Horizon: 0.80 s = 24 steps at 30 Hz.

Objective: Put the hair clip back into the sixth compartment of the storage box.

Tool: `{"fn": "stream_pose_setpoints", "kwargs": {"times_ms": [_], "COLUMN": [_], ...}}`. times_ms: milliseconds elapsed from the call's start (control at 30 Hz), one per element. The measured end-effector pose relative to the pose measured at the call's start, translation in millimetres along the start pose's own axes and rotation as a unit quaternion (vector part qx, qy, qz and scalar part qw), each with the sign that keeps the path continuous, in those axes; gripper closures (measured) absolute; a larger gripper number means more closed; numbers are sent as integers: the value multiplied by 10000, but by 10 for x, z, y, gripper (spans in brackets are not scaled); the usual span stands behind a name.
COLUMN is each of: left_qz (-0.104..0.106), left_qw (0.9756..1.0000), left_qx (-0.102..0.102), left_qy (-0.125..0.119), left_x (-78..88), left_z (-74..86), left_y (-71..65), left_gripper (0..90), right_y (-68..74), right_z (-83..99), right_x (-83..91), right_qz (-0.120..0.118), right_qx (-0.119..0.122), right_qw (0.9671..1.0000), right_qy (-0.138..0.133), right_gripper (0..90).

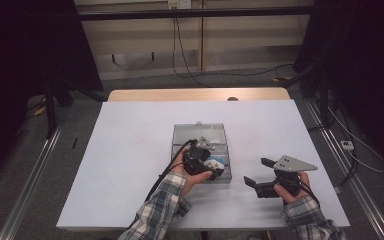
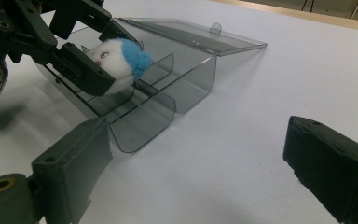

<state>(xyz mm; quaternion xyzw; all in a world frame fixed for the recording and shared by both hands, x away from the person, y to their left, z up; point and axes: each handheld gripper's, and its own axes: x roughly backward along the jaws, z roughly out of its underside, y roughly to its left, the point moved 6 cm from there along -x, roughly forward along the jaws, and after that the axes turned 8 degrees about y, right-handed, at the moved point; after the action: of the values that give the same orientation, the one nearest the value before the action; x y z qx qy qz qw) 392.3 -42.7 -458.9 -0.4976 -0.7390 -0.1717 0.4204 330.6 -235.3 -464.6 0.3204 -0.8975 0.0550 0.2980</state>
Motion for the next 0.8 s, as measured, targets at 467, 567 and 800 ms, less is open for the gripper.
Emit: {"fn": "stream_pose_setpoints", "kwargs": {"times_ms": [467, 567, 800], "left_qz": [43, 54, 69], "left_qw": [10000, 10000, 10000], "left_qx": [-65, -79, -73], "left_qy": [20, 23, -2], "left_x": [-48, -59, -67], "left_z": [-15, -17, -22], "left_y": [-68, -80, -84], "left_gripper": [327, 326, 324], "right_y": [0, 0, 2], "right_z": [6, 7, 8], "right_x": [-3, -4, -7], "right_qz": [-11, -12, -14], "right_qx": [-10, -8, -7], "right_qw": [10000, 10000, 10000], "right_qy": [21, 23, 30], "right_gripper": [73, 73, 75]}}
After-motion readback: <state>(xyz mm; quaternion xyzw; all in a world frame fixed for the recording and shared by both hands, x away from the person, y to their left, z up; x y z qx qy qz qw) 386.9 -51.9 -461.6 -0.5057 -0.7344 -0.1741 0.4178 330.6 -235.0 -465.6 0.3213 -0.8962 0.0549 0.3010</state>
